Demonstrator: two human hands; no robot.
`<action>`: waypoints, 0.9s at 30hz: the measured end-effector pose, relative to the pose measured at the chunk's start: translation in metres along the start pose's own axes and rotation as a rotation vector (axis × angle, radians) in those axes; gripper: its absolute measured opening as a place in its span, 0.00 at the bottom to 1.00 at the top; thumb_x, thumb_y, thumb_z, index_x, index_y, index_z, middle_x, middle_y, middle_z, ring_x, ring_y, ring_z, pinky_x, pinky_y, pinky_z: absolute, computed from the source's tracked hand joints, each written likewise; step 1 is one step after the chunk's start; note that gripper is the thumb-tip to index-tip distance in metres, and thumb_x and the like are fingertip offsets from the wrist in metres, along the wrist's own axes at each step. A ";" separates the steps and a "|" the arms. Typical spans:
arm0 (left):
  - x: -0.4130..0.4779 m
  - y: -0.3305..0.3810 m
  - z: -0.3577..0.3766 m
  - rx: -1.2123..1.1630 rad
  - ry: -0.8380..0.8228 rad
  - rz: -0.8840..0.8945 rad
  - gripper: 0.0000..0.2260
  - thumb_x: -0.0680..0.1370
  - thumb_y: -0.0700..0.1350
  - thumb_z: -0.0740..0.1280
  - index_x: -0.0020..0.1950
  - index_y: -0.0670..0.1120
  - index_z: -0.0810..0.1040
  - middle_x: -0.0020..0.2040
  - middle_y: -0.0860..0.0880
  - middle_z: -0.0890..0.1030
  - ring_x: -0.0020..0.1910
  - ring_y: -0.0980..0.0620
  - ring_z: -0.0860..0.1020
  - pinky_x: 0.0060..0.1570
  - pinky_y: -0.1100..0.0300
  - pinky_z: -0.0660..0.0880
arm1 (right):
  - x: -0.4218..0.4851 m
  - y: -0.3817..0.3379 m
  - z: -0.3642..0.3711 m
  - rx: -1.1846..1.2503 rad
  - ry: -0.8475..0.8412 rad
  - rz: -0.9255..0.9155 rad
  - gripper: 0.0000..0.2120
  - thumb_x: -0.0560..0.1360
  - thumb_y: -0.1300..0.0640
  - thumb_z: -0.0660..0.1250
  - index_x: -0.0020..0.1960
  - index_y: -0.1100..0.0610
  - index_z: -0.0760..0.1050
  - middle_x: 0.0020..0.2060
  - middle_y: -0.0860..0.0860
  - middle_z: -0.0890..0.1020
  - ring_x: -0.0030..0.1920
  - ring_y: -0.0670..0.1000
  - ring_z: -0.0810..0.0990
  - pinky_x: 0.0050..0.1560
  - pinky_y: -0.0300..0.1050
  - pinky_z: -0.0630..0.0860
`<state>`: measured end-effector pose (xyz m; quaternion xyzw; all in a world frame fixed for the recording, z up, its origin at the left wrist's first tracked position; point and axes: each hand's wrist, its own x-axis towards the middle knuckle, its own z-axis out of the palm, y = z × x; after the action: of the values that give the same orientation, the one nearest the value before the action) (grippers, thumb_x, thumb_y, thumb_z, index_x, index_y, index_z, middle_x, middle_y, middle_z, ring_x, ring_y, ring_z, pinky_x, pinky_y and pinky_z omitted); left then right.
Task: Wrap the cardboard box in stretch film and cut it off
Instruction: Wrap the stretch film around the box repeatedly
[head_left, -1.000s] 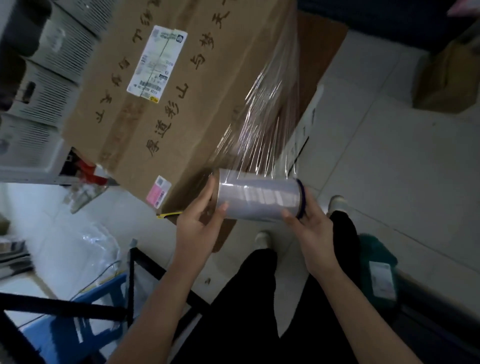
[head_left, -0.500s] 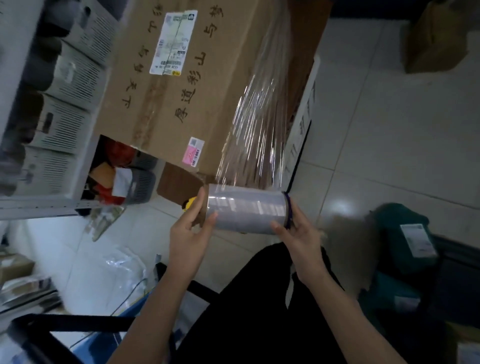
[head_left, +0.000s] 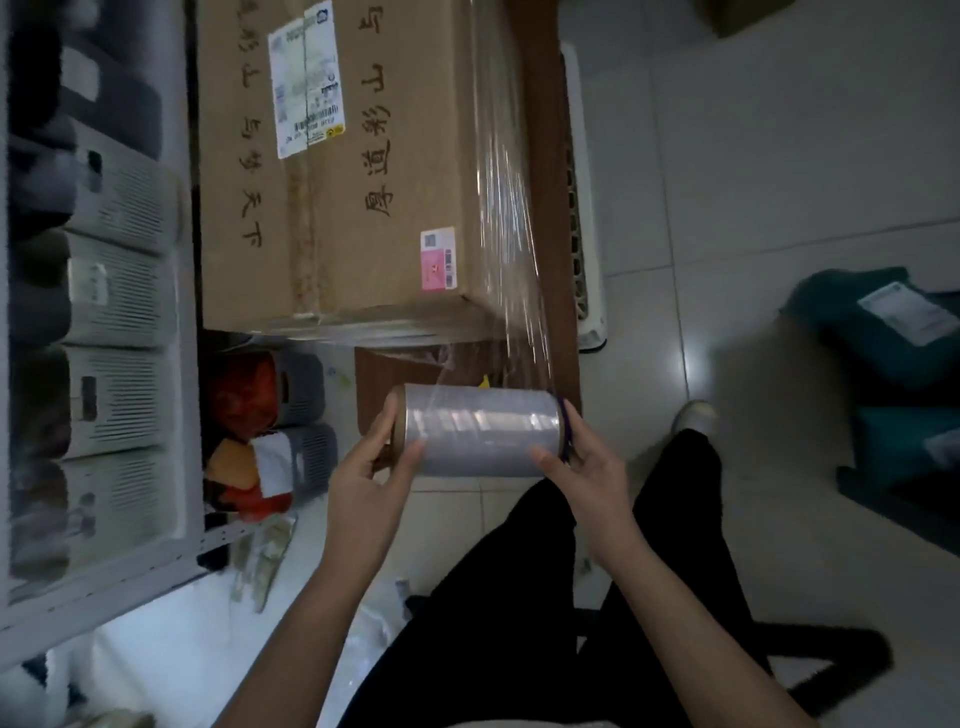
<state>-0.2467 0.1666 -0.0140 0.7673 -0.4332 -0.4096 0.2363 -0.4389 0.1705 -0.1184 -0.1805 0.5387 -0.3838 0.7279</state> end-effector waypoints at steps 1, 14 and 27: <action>0.000 -0.004 -0.008 0.006 -0.021 0.012 0.22 0.75 0.49 0.66 0.68 0.61 0.68 0.70 0.54 0.71 0.68 0.59 0.69 0.61 0.70 0.69 | -0.005 0.007 0.008 0.018 0.015 -0.003 0.32 0.71 0.64 0.71 0.72 0.57 0.64 0.63 0.50 0.76 0.56 0.39 0.78 0.56 0.35 0.75; -0.012 -0.052 -0.066 -0.017 -0.154 0.111 0.23 0.74 0.49 0.67 0.68 0.58 0.69 0.69 0.58 0.71 0.67 0.62 0.69 0.65 0.64 0.69 | -0.045 0.075 0.070 0.201 0.130 -0.043 0.25 0.72 0.65 0.69 0.67 0.51 0.70 0.57 0.46 0.81 0.57 0.42 0.80 0.56 0.37 0.76; 0.072 -0.121 -0.196 0.217 -0.320 0.390 0.23 0.72 0.50 0.67 0.67 0.56 0.69 0.68 0.55 0.72 0.68 0.63 0.69 0.67 0.63 0.66 | -0.021 0.177 0.240 0.457 0.309 -0.137 0.25 0.74 0.66 0.66 0.70 0.58 0.69 0.63 0.52 0.78 0.65 0.51 0.75 0.67 0.52 0.70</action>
<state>-0.0054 0.1689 -0.0232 0.6158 -0.6459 -0.4233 0.1558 -0.1549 0.2635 -0.1396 0.0131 0.5293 -0.5666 0.6313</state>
